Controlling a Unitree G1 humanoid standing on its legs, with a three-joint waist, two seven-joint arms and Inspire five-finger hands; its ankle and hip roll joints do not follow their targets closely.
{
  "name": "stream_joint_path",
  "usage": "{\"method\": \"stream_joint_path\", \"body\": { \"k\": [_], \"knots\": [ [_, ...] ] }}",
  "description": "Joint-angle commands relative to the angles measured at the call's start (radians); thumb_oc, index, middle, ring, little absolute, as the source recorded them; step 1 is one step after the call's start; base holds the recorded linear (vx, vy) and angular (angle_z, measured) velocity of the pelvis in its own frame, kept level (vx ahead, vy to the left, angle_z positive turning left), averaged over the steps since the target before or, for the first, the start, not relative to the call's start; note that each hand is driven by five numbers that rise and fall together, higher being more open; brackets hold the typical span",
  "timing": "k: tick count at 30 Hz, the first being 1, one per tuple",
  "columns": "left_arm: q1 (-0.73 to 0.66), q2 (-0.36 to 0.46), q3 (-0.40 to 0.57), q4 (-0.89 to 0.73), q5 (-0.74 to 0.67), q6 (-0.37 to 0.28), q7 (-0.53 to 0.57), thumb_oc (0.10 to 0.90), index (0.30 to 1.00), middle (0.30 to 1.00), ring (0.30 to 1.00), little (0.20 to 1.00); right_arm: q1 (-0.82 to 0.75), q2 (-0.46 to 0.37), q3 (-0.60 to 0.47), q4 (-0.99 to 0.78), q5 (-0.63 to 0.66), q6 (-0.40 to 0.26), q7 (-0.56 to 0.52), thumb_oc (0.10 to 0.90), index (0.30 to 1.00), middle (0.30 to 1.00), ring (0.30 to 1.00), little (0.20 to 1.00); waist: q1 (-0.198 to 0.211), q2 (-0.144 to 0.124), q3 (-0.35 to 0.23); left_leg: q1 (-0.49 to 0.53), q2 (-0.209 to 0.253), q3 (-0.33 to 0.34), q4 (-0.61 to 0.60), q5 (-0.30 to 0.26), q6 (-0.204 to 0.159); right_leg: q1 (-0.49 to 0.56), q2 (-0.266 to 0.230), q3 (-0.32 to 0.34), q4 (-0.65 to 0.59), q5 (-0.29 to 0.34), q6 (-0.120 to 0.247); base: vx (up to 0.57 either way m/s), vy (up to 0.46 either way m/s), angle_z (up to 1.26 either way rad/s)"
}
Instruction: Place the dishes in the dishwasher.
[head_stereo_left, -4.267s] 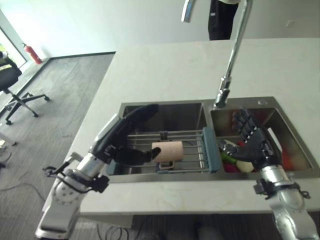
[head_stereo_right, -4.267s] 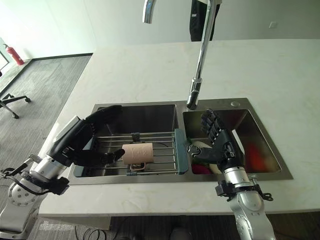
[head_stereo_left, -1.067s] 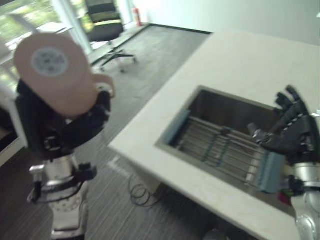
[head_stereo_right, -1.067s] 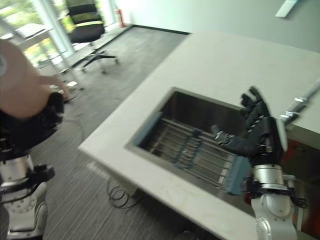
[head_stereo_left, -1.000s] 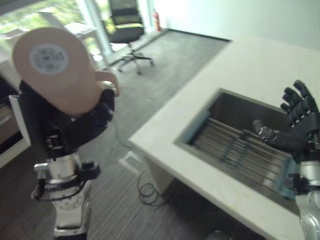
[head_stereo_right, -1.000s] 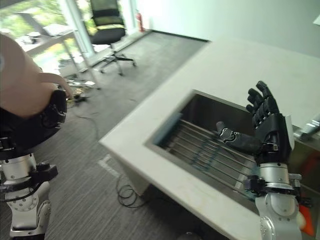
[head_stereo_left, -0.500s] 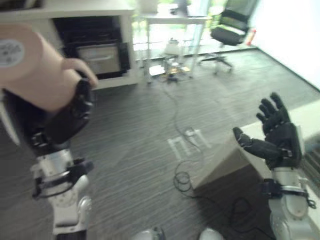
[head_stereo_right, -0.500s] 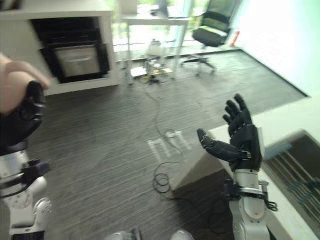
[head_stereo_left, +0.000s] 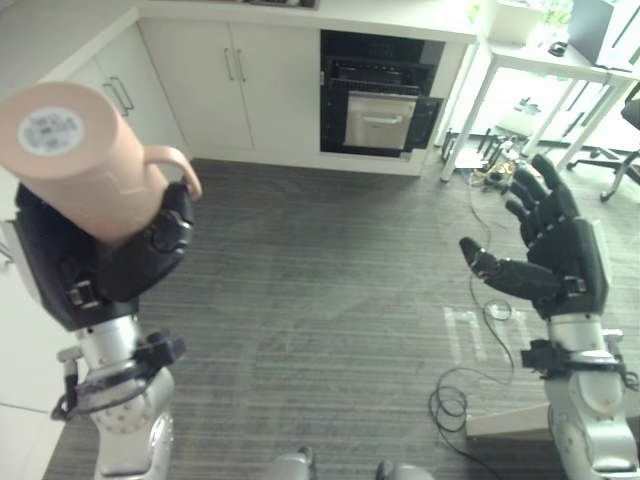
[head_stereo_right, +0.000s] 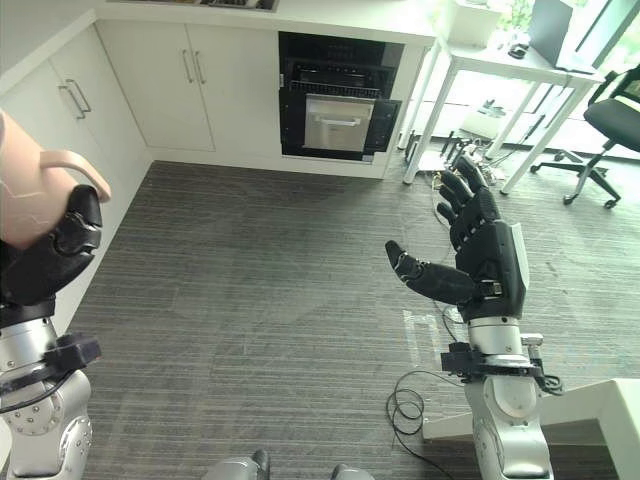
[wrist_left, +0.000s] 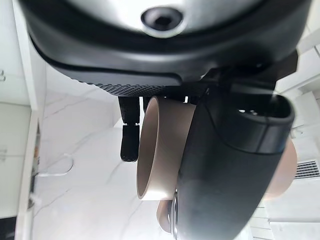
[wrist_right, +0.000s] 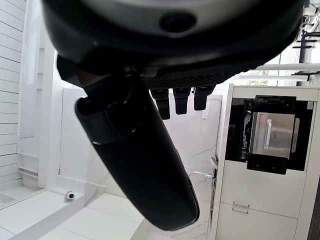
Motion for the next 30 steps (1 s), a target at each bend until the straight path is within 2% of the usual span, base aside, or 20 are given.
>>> {"method": "stream_joint_path", "body": {
  "k": [1,6,7,13,14,15,16,17,18,19,21,22,23,25,27,30],
  "knots": [
    [-0.053,0.041,0.011,-0.081,0.020,-0.070,0.004,0.400,0.300,0.300,0.300,0.300,-0.044,-0.060,-0.012,-0.076,0.018,-0.073,-0.024,0.800,0.900,0.900,0.900,0.900,-0.025,0.045,-0.128,0.036,0.052,-0.017,-0.041,-0.024,-0.067,-0.018,0.054,-0.045,-0.023,0.013,0.029,0.00,-0.076,0.02],
    [-0.045,0.048,0.010,-0.080,0.026,-0.064,0.002,0.400,0.300,0.300,0.300,0.300,-0.046,-0.066,-0.007,-0.080,0.026,-0.067,-0.036,0.800,0.900,0.900,0.900,0.900,-0.034,0.054,-0.129,0.039,0.057,-0.020,-0.041,-0.026,-0.071,-0.018,0.063,-0.043,-0.023,0.007,0.022,-0.02,-0.067,0.01],
    [-0.030,0.064,-0.043,-0.071,-0.028,-0.055,-0.131,0.400,0.300,0.300,0.300,0.300,0.025,-0.056,-0.037,-0.078,0.033,-0.052,0.063,0.800,0.900,0.900,0.900,0.900,-0.104,0.034,-0.086,0.080,0.084,0.172,-0.041,-0.036,-0.049,-0.044,0.077,-0.073,-0.023,0.049,0.033,0.01,-0.073,-0.05],
    [-0.023,0.053,-0.041,-0.064,-0.048,-0.064,-0.141,0.400,0.300,0.300,0.300,0.300,0.025,-0.065,-0.047,-0.076,0.042,-0.054,0.071,0.800,0.900,0.900,0.900,0.900,-0.105,0.039,-0.090,0.112,0.096,0.167,-0.041,-0.035,-0.069,-0.021,0.099,-0.064,-0.023,0.032,0.011,0.13,-0.124,-0.07],
    [-0.022,0.052,-0.039,-0.065,-0.053,-0.064,-0.141,0.400,0.300,0.300,0.300,0.300,0.027,-0.072,-0.054,-0.075,0.048,-0.055,0.075,0.800,0.900,0.900,0.900,0.900,-0.104,0.037,-0.084,0.131,0.092,0.172,-0.041,-0.012,-0.081,-0.015,0.101,-0.064,-0.023,0.030,0.004,0.14,-0.102,-0.06],
    [-0.022,0.050,-0.041,-0.063,-0.053,-0.061,-0.138,0.400,0.300,0.300,0.300,0.300,0.030,-0.083,-0.058,-0.071,0.060,-0.060,0.079,0.800,0.900,0.900,0.900,0.900,-0.100,0.030,-0.075,0.148,0.091,0.184,-0.041,0.064,-0.097,-0.006,0.100,-0.062,-0.023,0.022,-0.010,0.25,-0.310,-0.06],
    [-0.029,0.042,-0.056,-0.056,-0.054,-0.049,-0.143,0.400,0.300,0.300,0.300,0.300,0.023,-0.095,-0.052,-0.060,0.052,-0.069,0.087,0.800,0.900,0.900,0.900,0.900,-0.072,-0.031,-0.027,0.099,0.064,0.177,0.123,0.233,-0.133,0.023,0.067,-0.030,-0.023,0.020,-0.053,0.30,-0.292,-0.06],
    [-0.016,0.028,-0.053,-0.055,-0.027,-0.062,-0.157,0.400,0.300,0.300,0.300,0.300,0.021,-0.084,-0.047,-0.054,0.040,-0.070,0.098,0.800,0.900,0.900,0.900,0.900,-0.059,-0.024,0.002,0.006,0.074,0.149,0.137,0.238,-0.126,0.039,0.088,-0.009,-0.023,0.018,-0.057,0.27,-0.238,-0.01],
    [-0.013,0.025,-0.052,-0.054,-0.025,-0.063,-0.161,0.400,0.300,0.300,0.300,0.300,0.019,-0.084,-0.046,-0.054,0.038,-0.066,0.098,0.800,0.900,0.900,0.900,0.900,-0.057,-0.022,0.005,0.004,0.074,0.150,0.120,0.233,-0.122,0.042,0.091,-0.004,-0.023,0.017,-0.055,0.31,0.052,0.18],
    [-0.002,0.021,-0.045,-0.057,-0.036,-0.059,-0.170,0.400,0.300,0.300,0.300,0.300,0.012,-0.076,-0.040,-0.052,0.034,-0.054,0.098,0.800,0.900,0.900,0.900,0.900,-0.050,-0.002,0.010,0.012,0.089,0.170,-0.038,0.224,-0.112,0.052,0.107,0.005,-0.023,0.004,-0.035,0.29,0.177,0.09],
    [0.022,0.022,-0.033,-0.056,-0.048,-0.067,-0.173,0.400,0.300,0.300,0.300,0.300,0.015,-0.069,-0.031,-0.053,0.031,-0.055,0.108,0.800,0.900,0.900,0.900,0.900,-0.036,0.044,0.020,-0.087,0.143,0.137,-0.041,0.146,-0.115,0.082,0.145,0.023,-0.023,-0.019,-0.012,0.37,0.272,-0.16],
    [0.039,0.022,-0.027,-0.059,-0.047,-0.078,-0.169,0.400,0.300,0.300,0.300,0.300,0.026,-0.066,-0.030,-0.062,0.030,-0.059,0.119,0.800,0.900,0.900,0.900,0.900,-0.025,0.059,0.014,-0.138,0.152,0.087,-0.041,0.164,-0.130,0.097,0.159,0.038,-0.023,-0.027,-0.007,0.53,0.367,-0.50],
    [0.053,0.021,-0.025,-0.057,-0.029,-0.096,-0.138,0.400,0.300,0.300,0.300,0.300,0.032,-0.089,-0.027,-0.071,0.046,-0.063,0.130,0.800,0.900,0.900,0.900,0.900,-0.013,0.064,0.001,-0.173,0.148,0.037,-0.041,0.173,-0.138,0.129,0.169,0.065,-0.023,-0.058,-0.008,0.60,0.437,-0.97],
    [0.034,0.026,-0.038,-0.041,0.003,-0.103,-0.099,0.400,0.300,0.300,0.300,0.300,0.027,-0.095,-0.023,-0.056,0.064,-0.075,0.135,0.800,0.900,0.900,0.900,0.900,-0.018,0.066,-0.018,-0.158,0.160,0.068,-0.041,0.159,-0.132,0.153,0.140,0.053,-0.023,-0.070,0.010,0.43,0.336,-1.03],
    [0.011,0.043,-0.032,-0.050,0.021,-0.077,-0.091,0.400,0.300,0.300,0.300,0.300,0.052,-0.092,-0.046,-0.089,0.103,-0.059,0.147,0.800,0.900,0.900,0.900,0.900,-0.023,0.058,-0.044,-0.124,0.127,0.054,-0.041,0.127,-0.106,0.172,0.096,0.040,-0.023,-0.059,0.038,0.30,0.209,-0.36],
    [-0.016,0.063,-0.032,-0.045,0.020,-0.070,-0.113,0.400,0.300,0.300,0.300,0.300,0.054,-0.079,-0.047,-0.100,0.080,-0.064,0.125,0.800,0.900,0.900,0.900,0.900,-0.026,0.040,-0.059,-0.095,0.083,0.041,-0.041,0.109,-0.075,0.192,0.047,0.009,-0.023,0.055,0.073,0.26,0.146,-0.06]
  ]
}}
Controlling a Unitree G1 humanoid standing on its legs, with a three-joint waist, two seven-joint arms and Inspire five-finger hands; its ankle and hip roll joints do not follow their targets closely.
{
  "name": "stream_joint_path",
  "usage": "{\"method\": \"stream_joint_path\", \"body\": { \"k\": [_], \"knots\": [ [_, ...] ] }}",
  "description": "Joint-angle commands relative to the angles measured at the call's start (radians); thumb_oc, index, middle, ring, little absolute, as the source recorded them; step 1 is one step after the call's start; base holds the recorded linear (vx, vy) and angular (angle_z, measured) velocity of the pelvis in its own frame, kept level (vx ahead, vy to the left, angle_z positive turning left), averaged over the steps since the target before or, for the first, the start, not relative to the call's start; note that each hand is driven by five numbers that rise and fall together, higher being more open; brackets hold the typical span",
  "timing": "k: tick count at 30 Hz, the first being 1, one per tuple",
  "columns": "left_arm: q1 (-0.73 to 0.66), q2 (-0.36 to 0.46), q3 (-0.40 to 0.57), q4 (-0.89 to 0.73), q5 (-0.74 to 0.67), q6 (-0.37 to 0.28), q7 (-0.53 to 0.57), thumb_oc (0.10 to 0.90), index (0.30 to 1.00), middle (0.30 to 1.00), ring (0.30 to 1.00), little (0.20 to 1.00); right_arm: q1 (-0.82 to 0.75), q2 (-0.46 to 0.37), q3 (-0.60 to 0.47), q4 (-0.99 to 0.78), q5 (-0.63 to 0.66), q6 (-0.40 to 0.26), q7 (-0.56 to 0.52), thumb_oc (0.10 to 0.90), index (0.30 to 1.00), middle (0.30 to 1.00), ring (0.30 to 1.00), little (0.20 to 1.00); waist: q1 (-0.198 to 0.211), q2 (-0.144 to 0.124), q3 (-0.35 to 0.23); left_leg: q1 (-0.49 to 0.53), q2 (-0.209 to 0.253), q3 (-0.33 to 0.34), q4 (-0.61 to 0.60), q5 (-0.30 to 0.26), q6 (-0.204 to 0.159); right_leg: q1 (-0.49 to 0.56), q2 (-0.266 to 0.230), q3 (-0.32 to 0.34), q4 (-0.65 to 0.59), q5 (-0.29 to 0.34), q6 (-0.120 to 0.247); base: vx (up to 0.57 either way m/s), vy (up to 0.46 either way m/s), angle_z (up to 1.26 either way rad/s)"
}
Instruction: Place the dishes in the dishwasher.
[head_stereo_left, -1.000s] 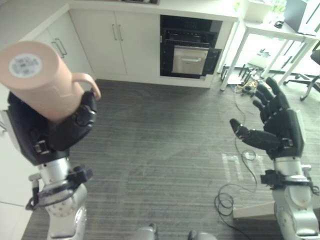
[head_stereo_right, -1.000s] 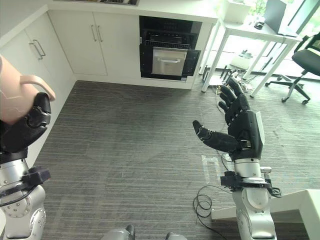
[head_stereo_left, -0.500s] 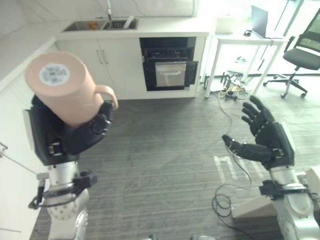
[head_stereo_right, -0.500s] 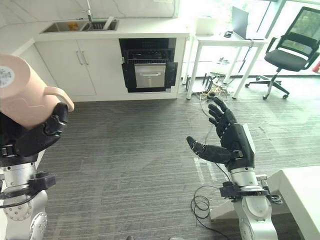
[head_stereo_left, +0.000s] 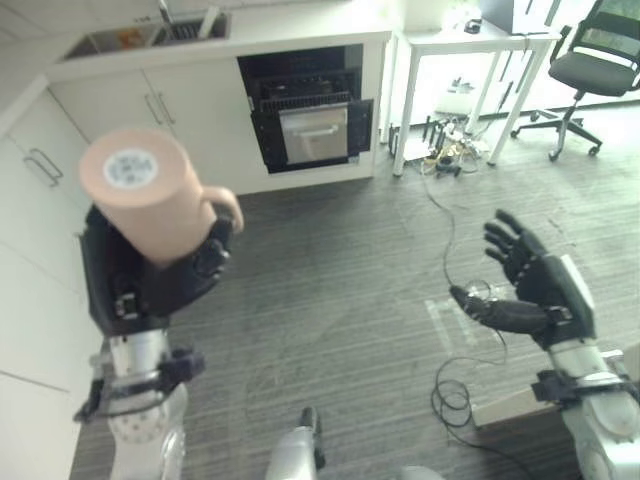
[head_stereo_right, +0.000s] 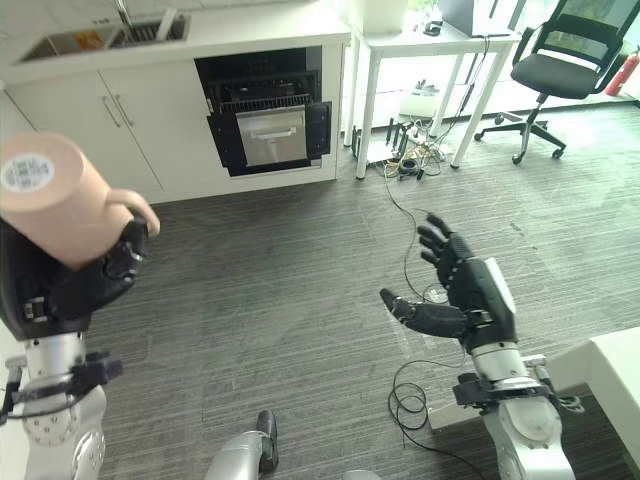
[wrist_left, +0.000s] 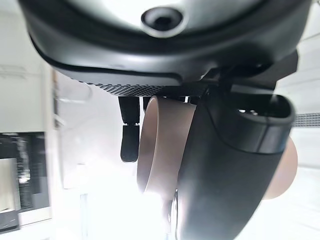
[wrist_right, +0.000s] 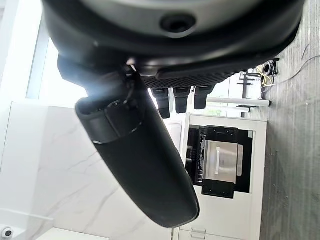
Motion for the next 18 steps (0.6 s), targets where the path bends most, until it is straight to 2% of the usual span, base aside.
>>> {"method": "stream_joint_path", "body": {
  "k": [1,2,3,4,5,6,7,9,10,11,12,14,16,18],
  "knots": [
    [-0.057,0.072,0.045,-0.081,0.008,-0.077,0.006,0.400,0.300,0.300,0.300,0.300,-0.152,0.027,-0.001,-0.065,0.021,-0.113,-0.028,0.800,0.900,0.900,0.900,0.900,0.016,-0.016,-0.092,0.048,0.006,-0.072,-0.027,-0.067,-0.082,0.012,-0.025,-0.086,-0.041,0.267,0.100,0.32,0.184,0.33],
    [-0.071,0.075,0.040,-0.074,0.003,-0.064,-0.011,0.400,0.300,0.300,0.300,0.300,-0.170,0.045,0.009,-0.057,0.019,-0.109,-0.049,0.800,0.900,0.900,0.900,0.900,0.018,-0.015,-0.096,0.060,-0.015,-0.087,-0.027,-0.075,-0.064,0.031,-0.030,-0.111,-0.041,0.353,0.112,0.28,0.166,0.52],
    [-0.074,0.076,0.041,-0.072,0.004,-0.061,-0.015,0.400,0.300,0.300,0.300,0.300,-0.176,0.053,0.013,-0.055,0.018,-0.109,-0.051,0.800,0.900,0.900,0.900,0.900,0.017,-0.010,-0.094,0.066,-0.018,-0.096,-0.027,-0.078,-0.058,0.042,-0.028,-0.124,-0.041,0.387,0.115,0.36,0.255,0.70],
    [-0.079,0.076,0.037,-0.070,0.019,-0.053,-0.020,0.400,0.300,0.300,0.300,0.300,-0.185,0.078,0.030,-0.054,0.010,-0.104,-0.044,0.800,0.900,0.900,0.900,0.900,0.017,0.011,-0.088,0.094,-0.029,-0.117,-0.027,-0.095,-0.042,0.021,-0.025,-0.140,0.099,0.454,0.114,0.30,0.266,0.60],
    [-0.075,0.074,0.037,-0.071,0.042,-0.050,-0.014,0.400,0.300,0.300,0.300,0.300,-0.190,0.093,0.049,-0.050,-0.010,-0.099,-0.035,0.800,0.900,0.900,0.900,0.900,0.008,0.029,-0.074,0.129,-0.030,-0.122,-0.027,-0.111,-0.032,-0.063,-0.024,-0.138,0.221,0.466,0.104,0.35,0.282,0.43],
    [-0.072,0.076,0.035,-0.072,0.057,-0.044,0.002,0.400,0.300,0.300,0.300,0.300,-0.195,0.097,0.066,-0.042,-0.021,-0.097,-0.030,0.800,0.900,0.900,0.900,0.900,0.003,0.032,-0.064,0.152,-0.030,-0.113,-0.027,-0.122,-0.030,-0.138,-0.028,-0.163,0.223,0.438,0.087,0.26,0.135,0.08],
    [-0.071,0.081,0.040,-0.073,0.051,-0.039,0.005,0.400,0.300,0.300,0.300,0.300,-0.194,0.090,0.067,-0.038,-0.009,-0.094,-0.029,0.800,0.900,0.900,0.900,0.900,0.000,0.027,-0.062,0.159,-0.031,-0.108,-0.027,-0.126,-0.032,-0.156,-0.023,-0.180,0.187,0.415,0.079,0.26,0.001,-0.11],
    [-0.072,0.092,0.050,-0.072,0.031,-0.031,-0.008,0.400,0.300,0.300,0.300,0.300,-0.189,0.078,0.054,-0.036,0.049,-0.081,-0.016,0.800,0.900,0.900,0.900,0.900,-0.007,0.007,-0.058,0.178,-0.033,-0.097,-0.027,-0.140,-0.042,-0.158,-0.020,-0.225,0.011,0.397,0.076,0.31,-0.160,0.27],
    [-0.072,0.097,0.052,-0.067,0.028,-0.030,-0.014,0.400,0.300,0.300,0.300,0.300,-0.184,0.072,0.047,-0.034,0.077,-0.088,-0.001,0.800,0.900,0.900,0.900,0.900,-0.020,-0.014,-0.041,0.210,-0.040,-0.091,-0.027,-0.165,-0.050,-0.207,-0.049,-0.246,-0.041,0.383,0.079,0.31,-0.212,0.29],
    [-0.072,0.098,0.053,-0.067,0.032,-0.031,-0.013,0.400,0.300,0.300,0.300,0.300,-0.182,0.071,0.043,-0.032,0.085,-0.092,0.007,0.800,0.900,0.900,0.900,0.900,-0.026,-0.027,-0.036,0.225,-0.049,-0.088,-0.027,-0.179,-0.051,-0.241,-0.069,-0.244,-0.041,0.367,0.085,0.50,-0.315,0.33],
    [-0.070,0.100,0.047,-0.071,0.066,-0.030,0.009,0.400,0.300,0.300,0.300,0.300,-0.177,0.065,0.030,-0.029,0.117,-0.107,0.036,0.800,0.900,0.900,0.900,0.900,-0.057,-0.042,-0.020,0.276,-0.060,-0.105,-0.027,-0.220,-0.055,-0.385,-0.115,-0.203,-0.041,0.363,0.103,0.47,-0.244,0.13],
    [-0.069,0.095,0.038,-0.078,0.082,-0.020,0.030,0.400,0.300,0.300,0.300,0.300,-0.167,0.068,0.024,-0.036,0.125,-0.115,0.057,0.800,0.900,0.900,0.900,0.900,-0.077,-0.036,-0.022,0.301,-0.062,-0.128,-0.027,-0.244,-0.053,-0.456,-0.117,-0.157,-0.041,0.370,0.104,0.45,-0.224,0.17],
    [-0.063,0.093,0.032,-0.089,0.095,-0.016,0.041,0.400,0.300,0.300,0.300,0.300,-0.155,0.069,0.025,-0.050,0.128,-0.121,0.060,0.800,0.900,0.900,0.900,0.900,-0.082,-0.039,-0.031,0.323,-0.065,-0.134,-0.027,-0.271,-0.050,-0.469,-0.127,-0.161,-0.041,0.395,0.107,0.38,-0.251,0.29],
    [-0.049,0.092,0.037,-0.103,0.095,-0.007,0.044,0.400,0.300,0.300,0.300,0.300,-0.160,0.056,0.025,-0.050,0.139,-0.116,0.056,0.800,0.900,0.900,0.900,0.900,-0.074,-0.049,-0.052,0.345,-0.060,-0.133,-0.027,-0.297,-0.057,-0.443,-0.130,-0.176,-0.041,0.385,0.115,0.35,-0.272,0.18]
  ]
}}
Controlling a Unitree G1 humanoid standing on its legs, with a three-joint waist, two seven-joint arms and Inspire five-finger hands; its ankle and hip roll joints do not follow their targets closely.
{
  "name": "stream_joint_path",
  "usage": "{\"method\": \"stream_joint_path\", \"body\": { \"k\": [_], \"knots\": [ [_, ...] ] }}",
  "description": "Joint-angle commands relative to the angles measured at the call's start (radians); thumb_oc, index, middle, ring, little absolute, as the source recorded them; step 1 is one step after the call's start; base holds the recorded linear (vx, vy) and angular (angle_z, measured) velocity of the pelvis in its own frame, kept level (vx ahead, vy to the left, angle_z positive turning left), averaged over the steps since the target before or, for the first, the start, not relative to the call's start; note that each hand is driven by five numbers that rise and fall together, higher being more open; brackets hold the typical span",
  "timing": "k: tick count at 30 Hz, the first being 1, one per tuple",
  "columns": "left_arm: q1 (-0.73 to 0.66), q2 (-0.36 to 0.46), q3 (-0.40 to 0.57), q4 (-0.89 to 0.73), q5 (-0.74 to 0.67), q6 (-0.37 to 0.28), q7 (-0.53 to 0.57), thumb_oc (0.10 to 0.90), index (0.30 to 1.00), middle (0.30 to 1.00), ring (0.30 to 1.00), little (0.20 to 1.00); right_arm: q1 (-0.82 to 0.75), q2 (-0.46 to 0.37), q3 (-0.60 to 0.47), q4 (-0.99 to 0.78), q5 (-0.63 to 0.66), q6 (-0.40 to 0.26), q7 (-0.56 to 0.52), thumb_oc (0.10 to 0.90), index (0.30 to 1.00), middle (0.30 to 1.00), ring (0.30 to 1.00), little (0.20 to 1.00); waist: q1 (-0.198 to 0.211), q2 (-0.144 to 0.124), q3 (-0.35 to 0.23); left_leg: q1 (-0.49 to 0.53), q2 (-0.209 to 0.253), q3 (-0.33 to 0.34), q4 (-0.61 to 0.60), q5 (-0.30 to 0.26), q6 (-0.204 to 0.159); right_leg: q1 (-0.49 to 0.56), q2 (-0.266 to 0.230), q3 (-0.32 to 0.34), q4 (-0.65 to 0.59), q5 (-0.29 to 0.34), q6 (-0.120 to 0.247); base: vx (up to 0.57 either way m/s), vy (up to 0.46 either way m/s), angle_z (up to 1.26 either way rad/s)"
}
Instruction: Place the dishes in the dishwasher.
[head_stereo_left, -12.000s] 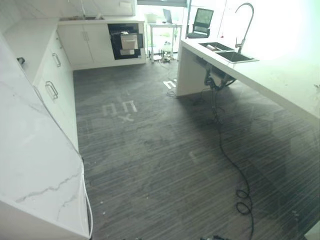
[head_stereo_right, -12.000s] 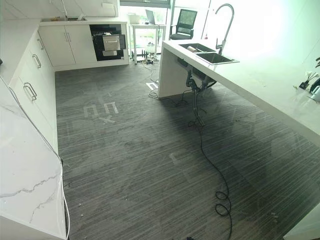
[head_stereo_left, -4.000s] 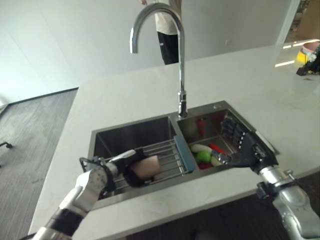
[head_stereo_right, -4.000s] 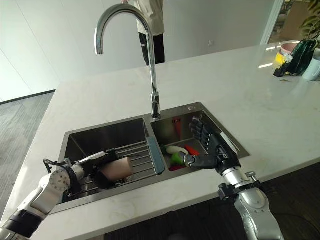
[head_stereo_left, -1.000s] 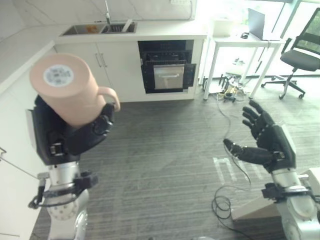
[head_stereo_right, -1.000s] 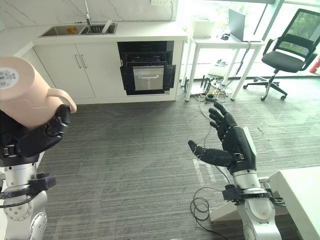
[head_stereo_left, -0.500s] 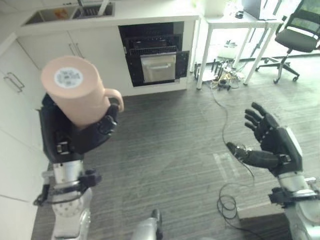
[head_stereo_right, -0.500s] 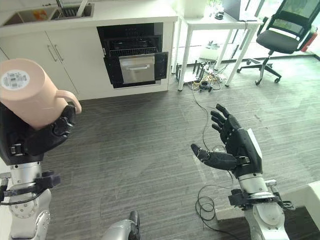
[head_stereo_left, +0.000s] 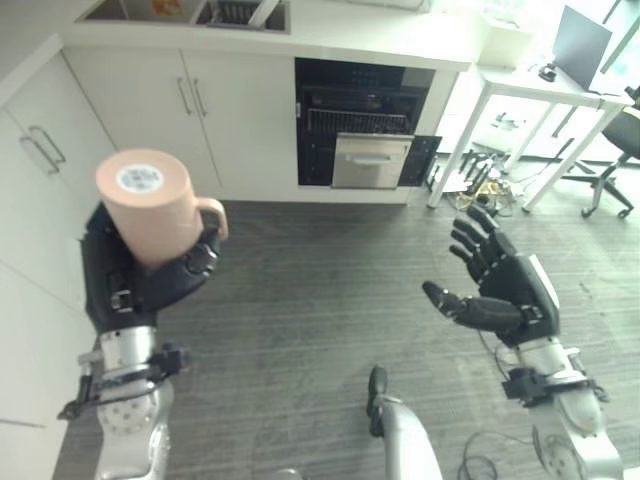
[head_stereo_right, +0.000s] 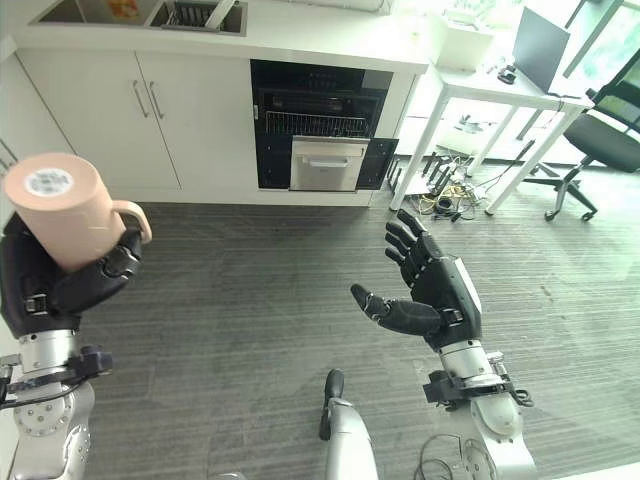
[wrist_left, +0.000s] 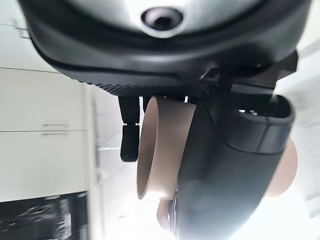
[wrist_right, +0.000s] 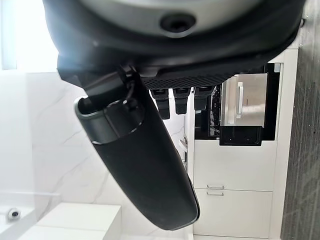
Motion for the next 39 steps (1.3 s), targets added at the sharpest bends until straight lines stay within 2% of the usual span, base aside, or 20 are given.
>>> {"method": "stream_joint_path", "body": {
  "k": [1,3,5,8,9,10,11,12,14,15,17,21,22,26,28,31,33,34,36,39],
  "knots": [
    [-0.059,0.078,-0.001,-0.213,0.051,-0.089,0.032,0.400,0.300,0.300,0.300,0.300,-0.075,-0.047,-0.089,-0.112,0.069,-0.105,-0.011,0.800,0.900,0.900,0.900,0.900,0.007,0.007,-0.107,-0.070,0.042,-0.099,-0.023,0.024,-0.077,0.193,-0.009,-0.012,-0.052,0.052,0.140,0.41,-0.309,0.06],
    [-0.054,0.074,-0.001,-0.208,0.033,-0.086,0.030,0.400,0.300,0.300,0.300,0.300,-0.090,-0.050,-0.080,-0.108,0.047,-0.094,-0.034,0.800,0.900,0.900,0.900,0.900,0.007,0.009,-0.128,-0.031,0.058,-0.095,-0.023,0.005,-0.090,0.217,0.004,-0.017,-0.052,0.048,0.127,0.44,-0.307,0.04],
    [-0.043,0.068,-0.003,-0.210,0.031,-0.097,0.015,0.400,0.300,0.300,0.300,0.300,-0.097,-0.057,-0.082,-0.104,0.029,-0.101,-0.046,0.800,0.900,0.900,0.900,0.900,0.008,0.033,-0.145,0.004,0.099,-0.096,-0.023,0.116,-0.129,0.247,0.055,-0.016,-0.052,0.015,0.089,0.40,-0.278,-0.27],
    [-0.042,0.061,-0.011,-0.204,0.028,-0.098,0.010,0.400,0.300,0.300,0.300,0.300,-0.094,-0.078,-0.095,-0.094,0.042,-0.097,-0.054,0.800,0.900,0.900,0.900,0.900,0.012,0.043,-0.150,0.020,0.125,-0.087,-0.023,0.291,-0.167,0.288,0.103,0.003,-0.052,-0.032,0.050,0.27,-0.220,-0.28],
    [-0.042,0.056,-0.012,-0.199,0.024,-0.101,0.005,0.400,0.300,0.300,0.300,0.300,-0.092,-0.083,-0.100,-0.088,0.047,-0.099,-0.049,0.800,0.900,0.900,0.900,0.900,0.013,0.034,-0.151,0.037,0.129,-0.075,-0.023,0.363,-0.178,0.303,0.112,0.019,-0.052,-0.047,0.036,0.33,-0.336,-0.57],
    [-0.034,0.048,-0.016,-0.192,0.021,-0.117,-0.004,0.400,0.300,0.300,0.300,0.300,-0.087,-0.085,-0.106,-0.075,0.052,-0.105,-0.036,0.800,0.900,0.900,0.900,0.900,0.023,0.006,-0.136,-0.005,0.135,-0.043,0.100,0.450,-0.189,0.347,0.114,0.033,-0.052,-0.071,0.008,0.41,-0.462,-0.67],
    [-0.026,0.038,-0.020,-0.179,0.012,-0.143,-0.027,0.400,0.300,0.300,0.300,0.300,-0.080,-0.081,-0.110,-0.058,0.036,-0.114,-0.023,0.800,0.900,0.900,0.900,0.900,0.041,-0.021,-0.106,-0.146,0.127,0.000,0.287,0.437,-0.176,0.397,0.107,0.041,-0.052,-0.089,-0.017,0.35,-0.405,-0.77],
    [-0.027,0.036,-0.023,-0.171,0.009,-0.150,-0.035,0.400,0.300,0.300,0.300,0.300,-0.081,-0.081,-0.109,-0.053,0.029,-0.114,-0.029,0.800,0.900,0.900,0.900,0.900,0.051,-0.022,-0.097,-0.198,0.120,0.004,0.300,0.420,-0.163,0.410,0.109,0.041,-0.052,-0.093,-0.016,0.30,-0.231,-0.48],
    [-0.023,0.034,-0.019,-0.162,-0.009,-0.162,-0.046,0.400,0.300,0.300,0.300,0.300,-0.092,-0.081,-0.102,-0.048,0.027,-0.108,-0.041,0.800,0.900,0.900,0.900,0.900,0.067,-0.011,-0.086,-0.235,0.093,0.032,0.191,0.372,-0.134,0.425,0.129,0.054,-0.052,-0.114,0.000,0.31,0.026,-0.57],
    [-0.007,0.036,-0.012,-0.159,-0.012,-0.164,-0.041,0.400,0.300,0.300,0.300,0.300,-0.102,-0.069,-0.087,-0.048,0.010,-0.096,-0.042,0.800,0.900,0.900,0.900,0.900,0.078,0.016,-0.081,-0.247,0.103,0.074,-0.023,0.368,-0.134,0.442,0.174,0.095,-0.052,-0.146,0.021,0.40,0.143,-0.65],
    [-0.007,0.037,-0.020,-0.157,-0.005,-0.156,-0.024,0.400,0.300,0.300,0.300,0.300,-0.100,-0.062,-0.074,-0.052,-0.003,-0.093,-0.047,0.800,0.900,0.900,0.900,0.900,0.087,0.059,-0.076,-0.365,0.144,0.028,-0.023,0.299,-0.148,0.464,0.221,0.119,-0.052,-0.167,0.033,0.35,0.181,-0.70],
    [-0.026,0.026,-0.039,-0.151,0.007,-0.165,-0.017,0.400,0.300,0.300,0.300,0.300,-0.088,-0.083,-0.078,-0.065,-0.008,-0.095,-0.062,0.800,0.900,0.900,0.900,0.900,0.100,0.081,-0.093,-0.481,0.169,-0.005,-0.023,0.340,-0.185,0.515,0.248,0.137,-0.052,-0.214,0.025,0.33,0.226,-0.55],
    [-0.037,0.038,-0.033,-0.150,-0.005,-0.160,-0.008,0.400,0.300,0.300,0.300,0.300,-0.072,-0.095,-0.107,-0.073,0.015,-0.085,-0.038,0.800,0.900,0.900,0.900,0.900,0.088,0.083,-0.110,-0.457,0.171,0.021,-0.023,0.326,-0.168,0.537,0.226,0.134,-0.052,-0.226,0.039,0.48,0.438,-0.20],
    [-0.072,0.053,-0.040,-0.154,-0.012,-0.144,0.000,0.400,0.300,0.300,0.300,0.300,-0.060,-0.092,-0.123,-0.094,0.012,-0.074,-0.035,0.800,0.900,0.900,0.900,0.900,0.079,0.067,-0.138,-0.424,0.139,0.022,-0.023,0.296,-0.130,0.567,0.200,0.134,-0.052,-0.226,0.055,0.22,0.201,0.04],
    [-0.093,0.054,-0.051,-0.148,-0.006,-0.145,0.000,0.400,0.300,0.300,0.300,0.300,-0.067,-0.082,-0.118,-0.096,-0.010,-0.075,-0.049,0.800,0.900,0.900,0.900,0.900,0.077,0.050,-0.147,-0.404,0.114,0.013,-0.023,0.279,-0.111,0.565,0.171,0.118,-0.052,-0.184,0.071,0.19,0.124,0.57],
    [-0.127,0.056,-0.056,-0.147,-0.007,-0.122,-0.009,0.400,0.300,0.300,0.300,0.300,-0.104,-0.062,-0.110,-0.073,-0.012,-0.058,-0.070,0.800,0.900,0.900,0.900,0.900,0.101,0.026,-0.160,-0.383,0.086,-0.003,-0.023,0.257,-0.087,0.602,0.124,0.047,-0.052,-0.133,0.094,0.23,0.119,0.34],
    [-0.126,0.055,-0.055,-0.157,0.009,-0.120,-0.013,0.400,0.300,0.300,0.300,0.300,-0.122,-0.039,-0.097,-0.077,-0.023,-0.044,-0.062,0.800,0.900,0.900,0.900,0.900,0.109,0.018,-0.161,-0.369,0.073,0.000,-0.023,0.247,-0.066,0.648,0.115,0.010,-0.052,0.023,0.135,0.21,0.143,0.22],
    [-0.126,0.056,-0.059,-0.160,0.027,-0.121,-0.005,0.400,0.300,0.300,0.300,0.300,-0.127,-0.024,-0.081,-0.079,-0.038,-0.040,-0.052,0.800,0.900,0.900,0.900,0.900,0.102,0.034,-0.149,-0.334,0.072,-0.026,-0.023,0.230,-0.054,0.617,0.125,0.003,-0.001,0.111,0.140,0.18,0.148,0.01],
    [-0.127,0.057,-0.051,-0.157,0.036,-0.119,0.006,0.400,0.300,0.300,0.300,0.300,-0.134,-0.018,-0.064,-0.074,-0.054,-0.035,-0.042,0.800,0.900,0.900,0.900,0.900,0.098,0.044,-0.135,-0.308,0.074,-0.042,-0.023,0.217,-0.052,0.549,0.111,-0.014,0.043,0.108,0.131,0.13,0.062,0.01],
    [-0.143,0.066,-0.043,-0.154,0.024,-0.105,0.013,0.400,0.300,0.300,0.300,0.300,-0.140,-0.024,-0.058,-0.064,-0.036,-0.032,-0.035,0.800,0.900,0.900,0.900,0.900,0.099,0.033,-0.126,-0.283,0.083,-0.057,-0.023,0.203,-0.064,0.517,0.073,-0.060,-0.052,0.072,0.119,0.13,-0.147,0.06]
  ]
}}
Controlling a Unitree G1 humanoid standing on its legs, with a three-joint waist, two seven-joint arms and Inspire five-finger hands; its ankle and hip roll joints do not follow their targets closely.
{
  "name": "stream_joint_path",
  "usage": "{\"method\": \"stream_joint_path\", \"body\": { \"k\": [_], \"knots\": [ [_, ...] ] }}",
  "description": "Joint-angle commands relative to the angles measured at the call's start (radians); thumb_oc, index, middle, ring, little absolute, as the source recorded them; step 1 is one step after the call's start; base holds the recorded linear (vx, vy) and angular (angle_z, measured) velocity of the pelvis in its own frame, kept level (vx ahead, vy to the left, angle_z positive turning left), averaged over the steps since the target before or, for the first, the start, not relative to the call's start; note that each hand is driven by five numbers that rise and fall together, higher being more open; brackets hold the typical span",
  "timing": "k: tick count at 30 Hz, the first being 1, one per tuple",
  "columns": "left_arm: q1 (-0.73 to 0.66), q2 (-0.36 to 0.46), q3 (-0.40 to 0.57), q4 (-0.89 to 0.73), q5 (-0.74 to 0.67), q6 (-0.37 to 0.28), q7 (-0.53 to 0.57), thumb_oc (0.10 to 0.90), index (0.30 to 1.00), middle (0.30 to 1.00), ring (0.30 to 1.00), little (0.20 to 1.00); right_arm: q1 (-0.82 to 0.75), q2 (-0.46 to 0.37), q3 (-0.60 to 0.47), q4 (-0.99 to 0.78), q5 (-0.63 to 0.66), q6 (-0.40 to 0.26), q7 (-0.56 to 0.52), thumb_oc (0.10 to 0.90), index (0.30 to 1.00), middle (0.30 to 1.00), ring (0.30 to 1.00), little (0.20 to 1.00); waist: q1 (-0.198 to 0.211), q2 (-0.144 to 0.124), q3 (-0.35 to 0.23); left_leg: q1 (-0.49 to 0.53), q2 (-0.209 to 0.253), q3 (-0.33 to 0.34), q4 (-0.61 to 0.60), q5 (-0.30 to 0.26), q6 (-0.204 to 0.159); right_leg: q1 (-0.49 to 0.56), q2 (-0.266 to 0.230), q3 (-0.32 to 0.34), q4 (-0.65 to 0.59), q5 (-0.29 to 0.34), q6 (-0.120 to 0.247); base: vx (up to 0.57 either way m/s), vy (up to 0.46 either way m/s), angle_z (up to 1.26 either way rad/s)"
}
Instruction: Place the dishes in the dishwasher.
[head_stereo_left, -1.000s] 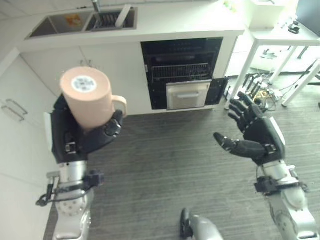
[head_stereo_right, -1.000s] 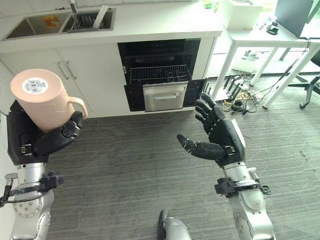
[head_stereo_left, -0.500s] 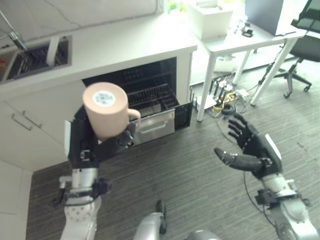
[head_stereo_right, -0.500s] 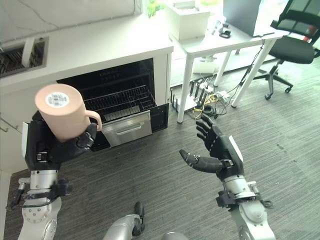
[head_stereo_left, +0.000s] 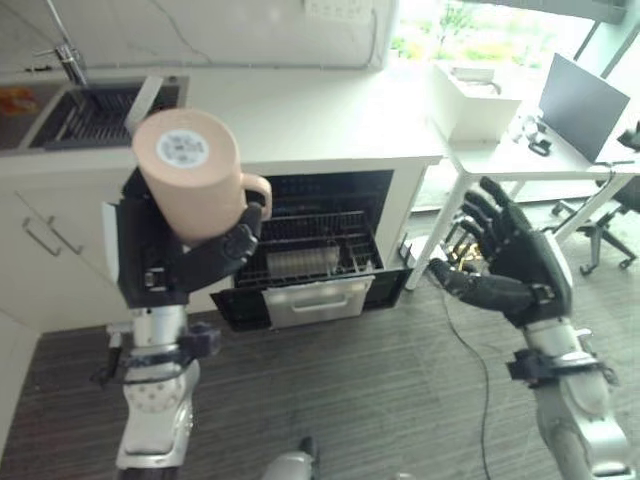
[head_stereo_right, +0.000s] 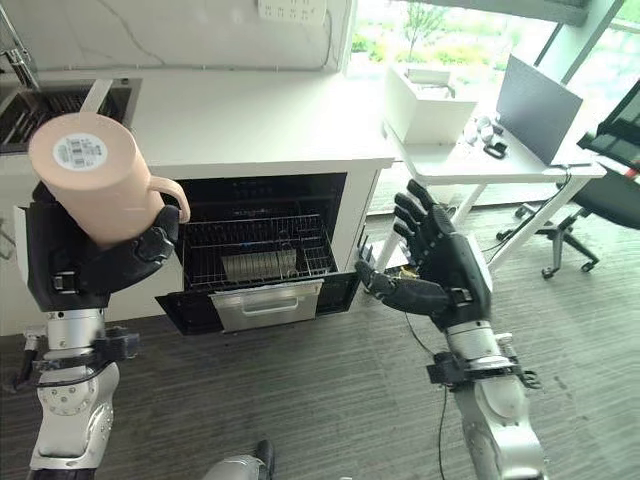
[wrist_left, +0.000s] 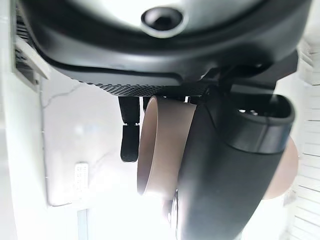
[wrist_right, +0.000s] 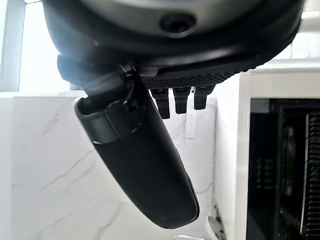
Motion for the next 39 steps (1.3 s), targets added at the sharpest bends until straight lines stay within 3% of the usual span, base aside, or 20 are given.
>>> {"method": "stream_joint_path", "body": {
  "k": [1,2,3,6,8,9,15,17,18,19,23,24,25,27,31,35,37,39],
  "knots": [
    [-0.080,0.052,0.042,-0.115,-0.002,-0.072,0.034,0.400,0.300,0.300,0.300,0.300,-0.079,-0.035,-0.066,-0.025,0.016,-0.081,0.006,0.800,0.900,0.900,0.900,0.900,-0.004,0.009,-0.037,-0.004,0.022,-0.046,0.031,-0.042,-0.053,0.033,-0.015,-0.032,-0.322,0.236,0.010,0.20,-0.334,-0.01],
    [-0.075,0.051,0.038,-0.119,0.007,-0.068,0.041,0.400,0.300,0.300,0.300,0.300,-0.069,-0.045,-0.068,-0.028,0.037,-0.089,0.011,0.800,0.900,0.900,0.900,0.900,-0.023,-0.009,-0.024,0.018,0.009,-0.078,0.031,-0.069,-0.058,-0.058,-0.038,0.040,-0.322,0.173,0.009,0.32,-0.395,0.05],
    [-0.061,0.047,0.034,-0.130,0.011,-0.061,0.048,0.400,0.300,0.300,0.300,0.300,-0.053,-0.050,-0.070,-0.040,0.047,-0.084,0.022,0.800,0.900,0.900,0.900,0.900,-0.045,-0.017,-0.026,0.035,-0.008,-0.106,0.031,-0.100,-0.053,-0.128,-0.031,0.122,-0.322,0.177,0.017,0.33,-0.358,0.06],
    [-0.033,0.048,0.050,-0.149,0.010,-0.068,0.056,0.400,0.300,0.300,0.300,0.300,-0.038,-0.051,-0.065,-0.060,0.041,-0.073,0.043,0.800,0.900,0.900,0.900,0.900,-0.059,-0.016,-0.025,0.064,-0.012,-0.132,0.031,-0.127,-0.050,-0.180,-0.027,0.155,-0.322,0.196,0.021,0.26,-0.226,0.58],
    [-0.019,0.048,0.061,-0.160,0.000,-0.072,0.055,0.400,0.300,0.300,0.300,0.300,-0.036,-0.060,-0.063,-0.060,0.050,-0.068,0.040,0.800,0.900,0.900,0.900,0.900,-0.058,-0.015,-0.032,0.073,0.002,-0.129,0.031,-0.134,-0.058,-0.178,-0.025,0.149,-0.322,0.174,0.023,0.31,-0.354,0.53],
    [-0.017,0.049,0.055,-0.166,-0.036,-0.056,0.060,0.400,0.300,0.300,0.300,0.300,-0.048,-0.072,-0.050,-0.058,0.022,-0.050,0.009,0.800,0.900,0.900,0.900,0.900,-0.052,-0.011,-0.050,0.074,0.030,-0.119,0.031,-0.134,-0.074,-0.155,-0.018,0.135,-0.322,0.147,0.015,0.33,-0.405,0.38],
    [-0.011,0.048,0.057,-0.185,-0.055,-0.050,0.028,0.400,0.300,0.300,0.300,0.300,-0.065,-0.096,-0.051,-0.073,0.037,-0.015,-0.018,0.800,0.900,0.900,0.900,0.900,-0.040,0.010,-0.065,0.082,0.096,-0.098,0.031,-0.112,-0.120,-0.109,0.018,0.098,-0.322,0.105,-0.019,0.20,-0.274,0.32],
    [-0.010,0.040,0.057,-0.179,-0.084,-0.059,0.024,0.400,0.300,0.300,0.300,0.300,-0.048,-0.096,-0.059,-0.062,0.032,-0.012,-0.004,0.800,0.900,0.900,0.900,0.900,-0.036,0.023,-0.060,0.092,0.114,-0.073,0.031,-0.043,-0.131,-0.076,0.049,0.092,-0.322,0.083,-0.043,0.24,-0.327,0.17],
    [0.006,0.022,0.057,-0.168,-0.111,-0.078,-0.007,0.400,0.300,0.300,0.300,0.300,-0.031,-0.089,-0.064,-0.047,0.015,-0.027,0.010,0.800,0.900,0.900,0.900,0.900,-0.027,0.015,-0.045,0.107,0.098,-0.056,0.031,0.078,-0.136,-0.057,0.055,0.095,-0.322,0.073,-0.065,0.25,-0.324,0.34],
    [0.013,0.017,0.058,-0.163,-0.107,-0.088,-0.020,0.400,0.300,0.300,0.300,0.300,-0.029,-0.088,-0.067,-0.040,0.011,-0.032,0.011,0.800,0.900,0.900,0.900,0.900,-0.022,0.009,-0.037,0.100,0.089,-0.043,0.031,0.090,-0.132,-0.047,0.053,0.100,-0.322,0.069,-0.070,0.22,-0.243,0.38],
    [0.026,0.014,0.059,-0.150,-0.096,-0.103,-0.032,0.400,0.300,0.300,0.300,0.300,-0.037,-0.083,-0.073,-0.011,-0.005,-0.023,-0.017,0.800,0.900,0.900,0.900,0.900,-0.018,0.039,-0.023,-0.014,0.151,0.036,0.031,0.011,-0.143,-0.020,0.050,0.066,-0.322,0.040,-0.053,0.12,0.065,0.35],
    [0.027,0.015,0.060,-0.147,-0.100,-0.104,-0.032,0.400,0.300,0.300,0.300,0.300,-0.034,-0.083,-0.073,-0.010,-0.010,-0.022,-0.021,0.800,0.900,0.900,0.900,0.900,-0.020,0.049,-0.027,-0.041,0.171,0.042,0.031,0.011,-0.152,-0.017,0.048,0.057,-0.322,0.033,-0.049,0.20,0.205,0.48],
    [0.026,0.018,0.057,-0.142,-0.098,-0.103,-0.023,0.400,0.300,0.300,0.300,0.300,-0.025,-0.082,-0.070,-0.015,-0.021,-0.019,-0.028,0.800,0.900,0.900,0.900,0.900,-0.021,0.066,-0.032,-0.090,0.199,0.027,0.031,0.050,-0.177,-0.009,0.051,0.050,-0.322,0.022,-0.047,0.18,0.170,0.53],
    [0.028,0.017,0.052,-0.136,-0.095,-0.114,-0.014,0.400,0.300,0.300,0.300,0.300,-0.017,-0.083,-0.064,-0.020,-0.031,-0.023,-0.036,0.800,0.900,0.900,0.900,0.900,-0.015,0.078,-0.033,-0.144,0.204,-0.011,0.031,0.088,-0.195,0.005,0.061,0.053,-0.322,0.006,-0.052,0.24,0.227,0.33],
    [0.031,0.015,0.059,-0.128,-0.098,-0.125,-0.016,0.400,0.300,0.300,0.300,0.300,-0.013,-0.093,-0.072,-0.012,-0.022,-0.035,-0.044,0.800,0.900,0.900,0.900,0.900,-0.010,0.076,-0.045,-0.141,0.196,-0.004,0.031,0.069,-0.184,0.037,0.032,0.035,-0.322,-0.009,-0.040,0.24,0.272,-0.14],
    [0.002,0.030,0.062,-0.140,-0.087,-0.102,-0.018,0.400,0.300,0.300,0.300,0.300,0.018,-0.077,-0.094,-0.046,0.003,-0.019,-0.041,0.800,0.900,0.900,0.900,0.900,-0.011,0.048,-0.061,-0.095,0.134,-0.012,0.031,0.024,-0.147,0.056,-0.033,0.038,-0.322,0.018,0.004,0.21,0.235,-0.12],
    [-0.030,0.037,0.054,-0.138,-0.083,-0.084,-0.028,0.400,0.300,0.300,0.300,0.300,0.009,-0.060,-0.084,-0.042,-0.021,-0.021,-0.071,0.800,0.900,0.900,0.900,0.900,-0.009,0.033,-0.060,-0.078,0.104,-0.017,0.031,0.009,-0.123,0.072,-0.068,0.023,-0.322,0.065,0.023,0.25,0.250,0.09],
    [-0.064,0.044,0.036,-0.129,-0.071,-0.058,-0.038,0.400,0.300,0.300,0.300,0.300,-0.013,-0.032,-0.069,-0.028,-0.022,-0.016,-0.094,0.800,0.900,0.900,0.900,0.900,-0.009,0.024,-0.058,-0.061,0.075,-0.017,0.031,-0.005,-0.094,0.109,-0.090,-0.001,-0.322,0.174,0.032,0.27,0.267,0.28]
  ]
}}
